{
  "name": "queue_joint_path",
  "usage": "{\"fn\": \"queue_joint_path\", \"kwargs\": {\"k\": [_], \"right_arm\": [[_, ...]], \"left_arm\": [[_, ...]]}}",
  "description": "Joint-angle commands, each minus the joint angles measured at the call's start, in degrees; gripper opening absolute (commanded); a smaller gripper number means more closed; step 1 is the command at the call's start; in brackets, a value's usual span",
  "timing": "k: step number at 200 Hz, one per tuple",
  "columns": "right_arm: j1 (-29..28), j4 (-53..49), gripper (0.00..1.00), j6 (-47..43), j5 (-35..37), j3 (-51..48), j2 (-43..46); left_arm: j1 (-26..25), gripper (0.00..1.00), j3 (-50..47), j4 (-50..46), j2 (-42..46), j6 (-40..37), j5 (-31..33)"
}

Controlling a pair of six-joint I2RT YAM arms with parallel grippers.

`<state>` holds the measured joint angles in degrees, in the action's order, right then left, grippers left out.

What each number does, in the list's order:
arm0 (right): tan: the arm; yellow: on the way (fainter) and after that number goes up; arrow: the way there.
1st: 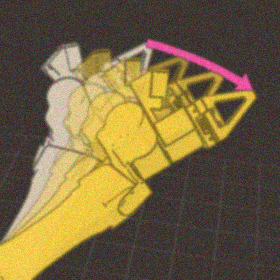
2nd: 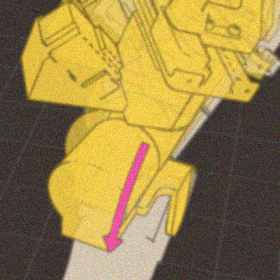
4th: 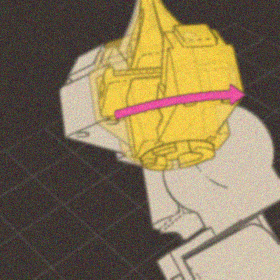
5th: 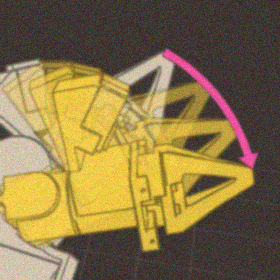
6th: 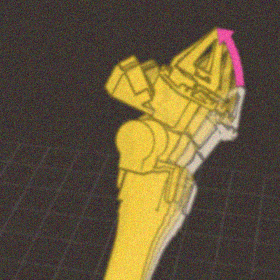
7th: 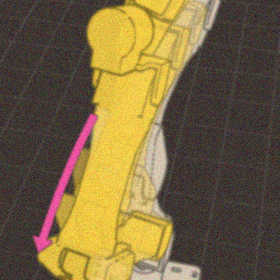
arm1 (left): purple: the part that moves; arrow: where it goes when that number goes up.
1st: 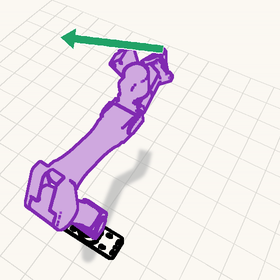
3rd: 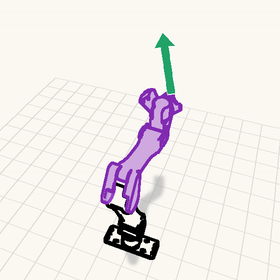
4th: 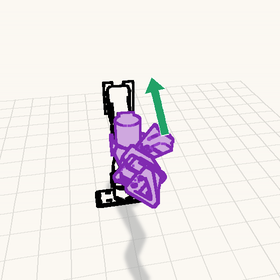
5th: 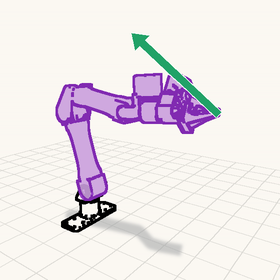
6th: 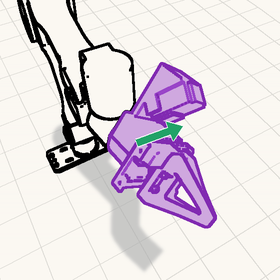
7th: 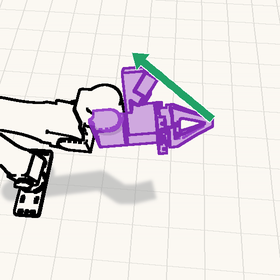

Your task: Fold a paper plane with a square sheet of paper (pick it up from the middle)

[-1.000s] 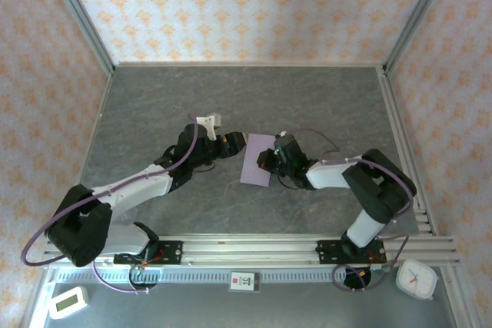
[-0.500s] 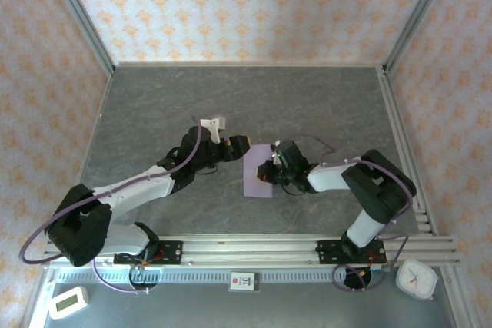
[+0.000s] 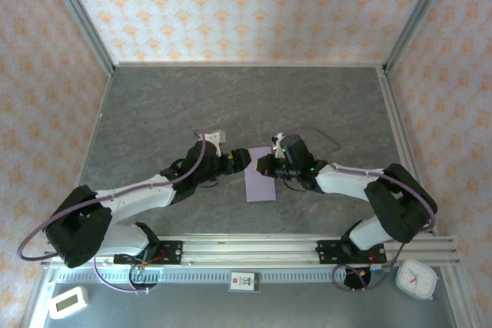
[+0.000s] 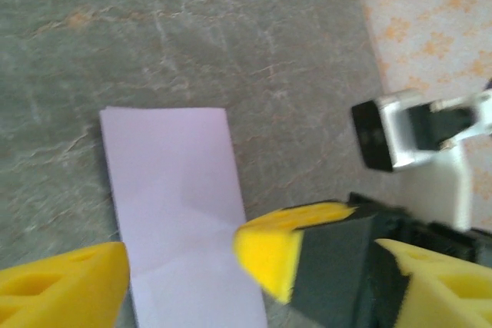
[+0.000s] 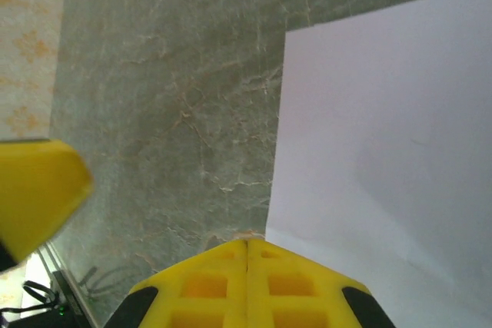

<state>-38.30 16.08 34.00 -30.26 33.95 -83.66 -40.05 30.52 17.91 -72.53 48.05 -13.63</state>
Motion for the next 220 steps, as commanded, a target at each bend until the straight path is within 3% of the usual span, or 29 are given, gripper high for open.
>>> {"fn": "queue_joint_path", "kwargs": {"k": [1,36,77,123,220], "right_arm": [[-0.06,-0.02,0.03,2.13,3.2,-1.67,2.07],[0.25,3.57,0.0,4.76,3.94,-5.92,3.36],[0.6,7.96,0.0,5.58,3.33,-8.87,2.4],[1.16,11.85,0.0,5.2,2.0,-10.35,-1.79],[2.09,14.19,0.0,4.68,1.35,-13.63,-5.13]], "left_arm": [[-2.53,0.99,-2.29,-0.58,3.75,3.0,7.57],[-4.53,0.99,-4.97,-3.65,7.13,10.26,13.08],[-7.39,0.99,-5.66,-0.38,3.09,15.98,8.87],[-9.08,0.99,-5.74,3.45,-1.75,17.31,10.46],[-9.43,0.99,-2.29,7.87,-9.93,17.09,6.7]]}}
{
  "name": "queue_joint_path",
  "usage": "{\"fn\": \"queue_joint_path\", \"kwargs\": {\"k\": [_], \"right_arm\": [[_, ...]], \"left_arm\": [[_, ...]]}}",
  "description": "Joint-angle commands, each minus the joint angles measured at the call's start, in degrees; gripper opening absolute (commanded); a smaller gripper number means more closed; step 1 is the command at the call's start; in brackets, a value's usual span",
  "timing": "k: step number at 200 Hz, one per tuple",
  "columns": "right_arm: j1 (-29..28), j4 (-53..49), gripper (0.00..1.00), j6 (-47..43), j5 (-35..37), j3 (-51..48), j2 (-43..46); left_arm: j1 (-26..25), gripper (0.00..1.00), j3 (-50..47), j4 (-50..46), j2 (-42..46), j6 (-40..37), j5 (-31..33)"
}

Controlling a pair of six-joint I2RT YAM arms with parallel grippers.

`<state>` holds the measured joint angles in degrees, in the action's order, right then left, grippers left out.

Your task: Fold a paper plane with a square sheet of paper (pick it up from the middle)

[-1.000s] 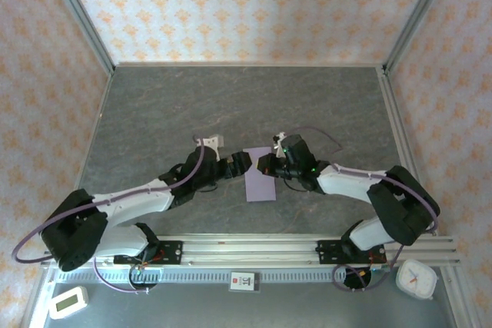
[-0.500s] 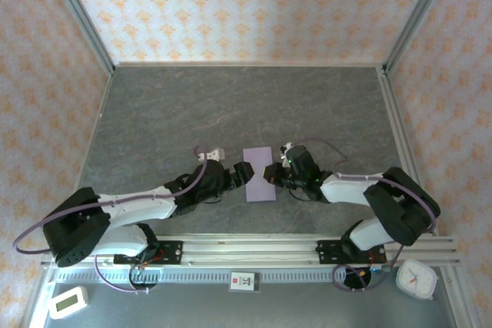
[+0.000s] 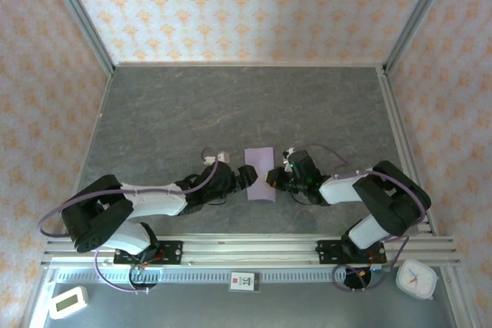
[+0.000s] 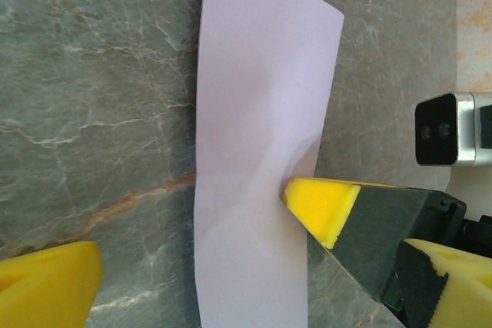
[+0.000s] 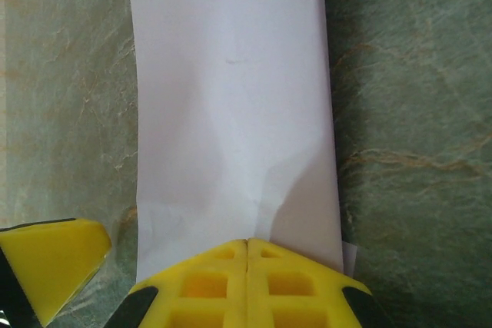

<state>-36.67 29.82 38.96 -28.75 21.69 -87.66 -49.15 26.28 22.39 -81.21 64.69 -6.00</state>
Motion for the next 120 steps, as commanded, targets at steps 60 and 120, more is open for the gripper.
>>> {"fn": "queue_joint_path", "kwargs": {"k": [60,120], "right_arm": [[0.53,0.94,0.0,-0.28,-0.76,-2.27,-1.08],[0.63,0.12,0.0,-0.64,-1.18,-1.5,-1.41]], "left_arm": [[-0.34,0.99,4.24,6.07,-5.3,0.44,-2.26],[-0.34,0.99,6.41,6.54,-8.93,0.14,-3.14]]}}
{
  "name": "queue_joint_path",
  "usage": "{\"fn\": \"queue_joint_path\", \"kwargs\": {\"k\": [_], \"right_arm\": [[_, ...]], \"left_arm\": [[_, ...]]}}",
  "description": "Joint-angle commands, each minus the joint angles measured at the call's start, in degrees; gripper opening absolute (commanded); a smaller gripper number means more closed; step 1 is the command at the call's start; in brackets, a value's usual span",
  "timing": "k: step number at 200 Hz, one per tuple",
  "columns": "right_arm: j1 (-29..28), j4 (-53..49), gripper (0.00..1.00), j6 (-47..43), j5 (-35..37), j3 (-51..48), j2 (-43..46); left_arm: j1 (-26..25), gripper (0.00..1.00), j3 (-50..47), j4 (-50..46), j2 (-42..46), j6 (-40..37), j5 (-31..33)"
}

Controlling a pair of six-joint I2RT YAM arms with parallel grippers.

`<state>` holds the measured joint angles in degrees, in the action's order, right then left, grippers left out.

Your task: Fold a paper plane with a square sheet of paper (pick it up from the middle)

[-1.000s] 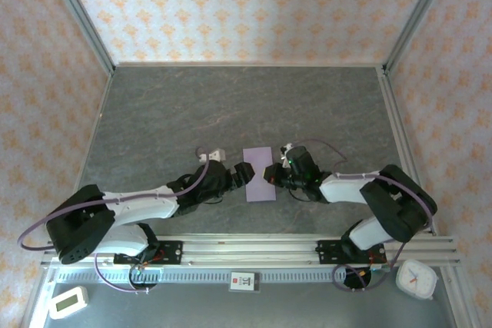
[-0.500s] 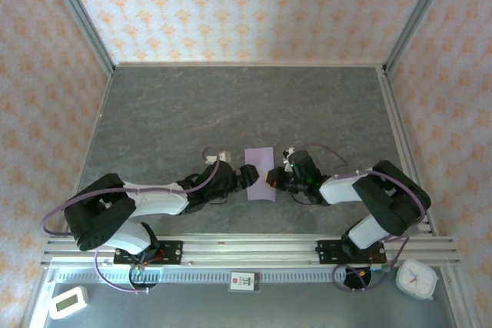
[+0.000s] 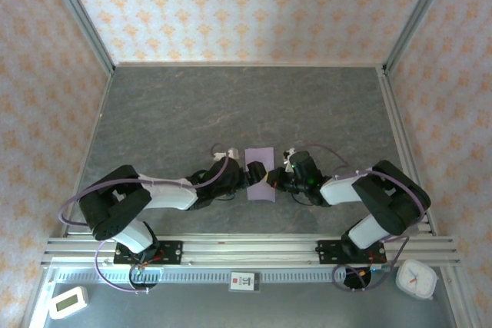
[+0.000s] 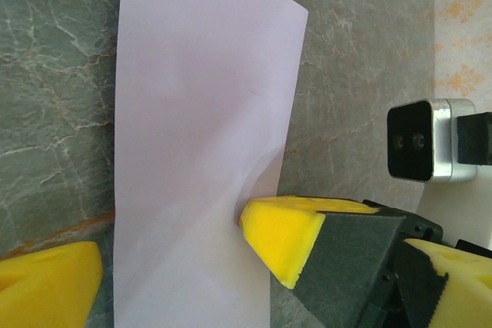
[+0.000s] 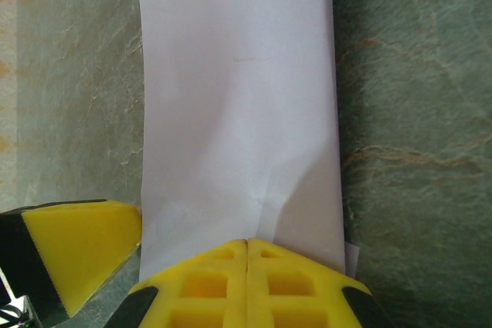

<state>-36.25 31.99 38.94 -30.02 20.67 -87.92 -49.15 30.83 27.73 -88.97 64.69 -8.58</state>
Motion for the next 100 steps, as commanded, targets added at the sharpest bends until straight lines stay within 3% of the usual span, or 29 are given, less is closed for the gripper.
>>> {"fn": "queue_joint_path", "kwargs": {"k": [1,63,100], "right_arm": [[0.21,-2.03,0.0,-0.62,0.12,-0.46,-1.13],[0.21,-2.52,0.0,-0.83,-0.04,-0.53,-0.82],[0.21,-2.46,0.0,-0.79,0.04,-1.11,-0.36]], "left_arm": [[-0.34,0.99,1.86,1.24,-1.19,0.16,-0.56],[-0.5,0.99,2.78,-3.55,-1.97,2.04,0.79],[-1.85,0.99,7.74,-12.07,-3.67,0.02,2.72]]}}
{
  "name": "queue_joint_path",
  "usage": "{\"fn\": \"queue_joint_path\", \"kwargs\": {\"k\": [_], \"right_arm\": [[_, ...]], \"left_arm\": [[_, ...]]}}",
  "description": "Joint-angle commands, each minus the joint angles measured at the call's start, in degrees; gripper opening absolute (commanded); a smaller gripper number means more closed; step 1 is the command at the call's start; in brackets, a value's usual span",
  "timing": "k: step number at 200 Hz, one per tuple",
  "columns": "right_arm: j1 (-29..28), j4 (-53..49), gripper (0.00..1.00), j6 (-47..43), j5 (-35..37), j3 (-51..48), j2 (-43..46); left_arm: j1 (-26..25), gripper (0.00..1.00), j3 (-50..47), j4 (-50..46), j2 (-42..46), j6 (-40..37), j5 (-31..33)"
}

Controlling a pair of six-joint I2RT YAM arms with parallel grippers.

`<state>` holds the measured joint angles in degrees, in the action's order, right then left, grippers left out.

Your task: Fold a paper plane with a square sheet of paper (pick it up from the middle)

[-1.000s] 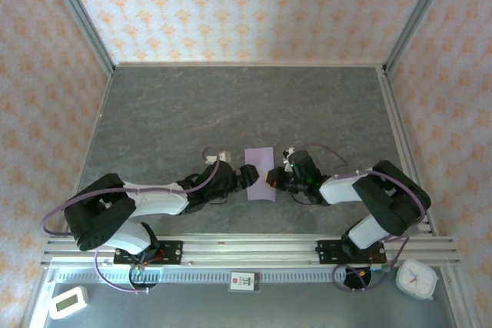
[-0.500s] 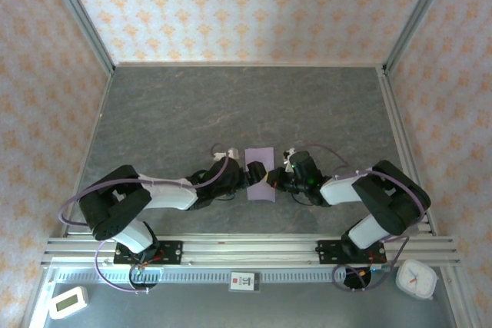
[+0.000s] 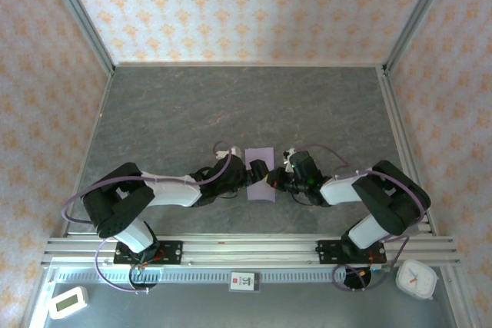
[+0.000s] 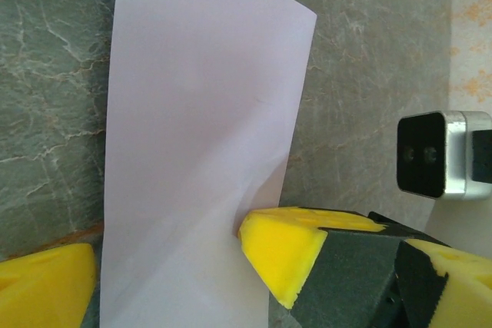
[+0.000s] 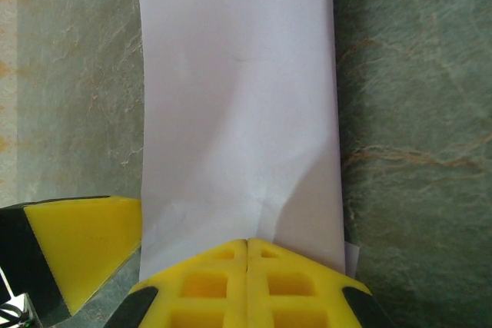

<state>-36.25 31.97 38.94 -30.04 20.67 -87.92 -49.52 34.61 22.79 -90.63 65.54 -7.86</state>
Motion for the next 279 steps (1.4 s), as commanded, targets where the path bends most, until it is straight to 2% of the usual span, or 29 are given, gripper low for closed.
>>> {"fn": "queue_joint_path", "kwargs": {"k": [1,15,53,121,171,230,279], "right_arm": [[0.21,-2.35,0.0,-0.79,0.07,-1.13,-0.34],[0.21,-2.29,0.0,-0.79,-0.02,-1.15,-0.4],[0.18,-1.97,0.0,-0.96,-0.63,-1.07,-0.91],[0.21,-4.1,0.0,-3.2,-1.91,0.53,1.39],[0.22,-10.57,0.33,-7.0,-3.19,3.23,11.28],[-0.59,-15.3,0.44,-6.38,1.15,-0.88,23.29],[-8.22,-17.61,0.55,-6.26,9.82,-2.0,26.53]], "left_arm": [[-1.51,0.99,4.1,-7.22,-2.05,-0.88,2.07],[-1.84,0.99,5.95,-9.27,-3.08,-1.27,2.5],[-1.99,0.99,7.21,-7.28,-4.48,-1.45,1.31],[-2.0,0.99,2.54,0.21,-0.42,-2.17,2.23],[-1.96,0.99,0.47,4.18,-0.03,-1.42,1.55],[-1.96,0.99,-0.16,7.6,-0.03,-0.15,-0.24],[-2.02,0.99,-0.03,8.67,-1.18,0.36,-0.96]]}}
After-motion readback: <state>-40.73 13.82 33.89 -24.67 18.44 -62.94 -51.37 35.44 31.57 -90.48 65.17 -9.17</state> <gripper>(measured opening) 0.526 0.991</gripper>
